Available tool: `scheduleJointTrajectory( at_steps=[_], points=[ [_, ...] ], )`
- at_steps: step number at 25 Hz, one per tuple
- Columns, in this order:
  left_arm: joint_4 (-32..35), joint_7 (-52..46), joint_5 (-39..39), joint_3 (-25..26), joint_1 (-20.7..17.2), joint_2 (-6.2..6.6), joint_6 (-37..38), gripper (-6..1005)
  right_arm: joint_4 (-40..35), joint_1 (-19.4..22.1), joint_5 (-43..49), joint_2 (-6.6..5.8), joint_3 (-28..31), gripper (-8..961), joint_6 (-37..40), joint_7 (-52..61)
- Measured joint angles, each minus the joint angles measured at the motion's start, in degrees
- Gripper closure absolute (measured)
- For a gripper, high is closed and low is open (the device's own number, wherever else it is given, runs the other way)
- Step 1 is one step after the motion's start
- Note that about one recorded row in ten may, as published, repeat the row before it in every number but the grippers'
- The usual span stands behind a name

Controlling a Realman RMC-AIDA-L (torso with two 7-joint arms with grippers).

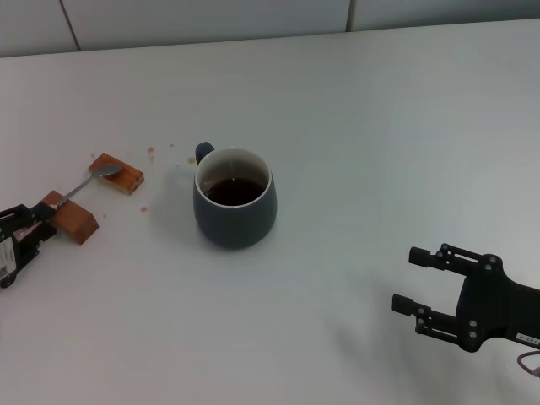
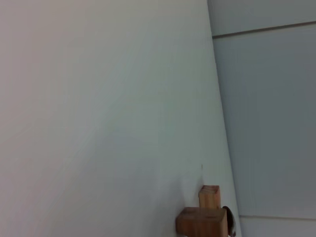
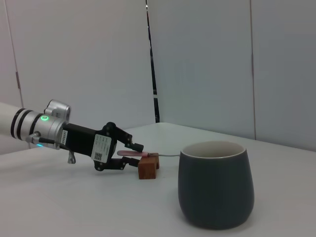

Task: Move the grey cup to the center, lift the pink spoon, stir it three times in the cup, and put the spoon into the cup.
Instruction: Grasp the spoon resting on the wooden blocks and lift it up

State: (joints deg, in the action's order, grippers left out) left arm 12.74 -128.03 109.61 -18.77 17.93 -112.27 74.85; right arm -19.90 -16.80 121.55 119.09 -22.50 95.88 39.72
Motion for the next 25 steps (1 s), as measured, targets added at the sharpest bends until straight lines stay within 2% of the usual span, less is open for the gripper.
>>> scheduleJointTrajectory(
  at_steps=[25],
  points=[
    [0.0,0.2,0.1,-0.1,0.8,0.31,-1.1,759,0.6,-0.8,0.0,0.0,0.0,252,-0.5,0.0]
  ],
)
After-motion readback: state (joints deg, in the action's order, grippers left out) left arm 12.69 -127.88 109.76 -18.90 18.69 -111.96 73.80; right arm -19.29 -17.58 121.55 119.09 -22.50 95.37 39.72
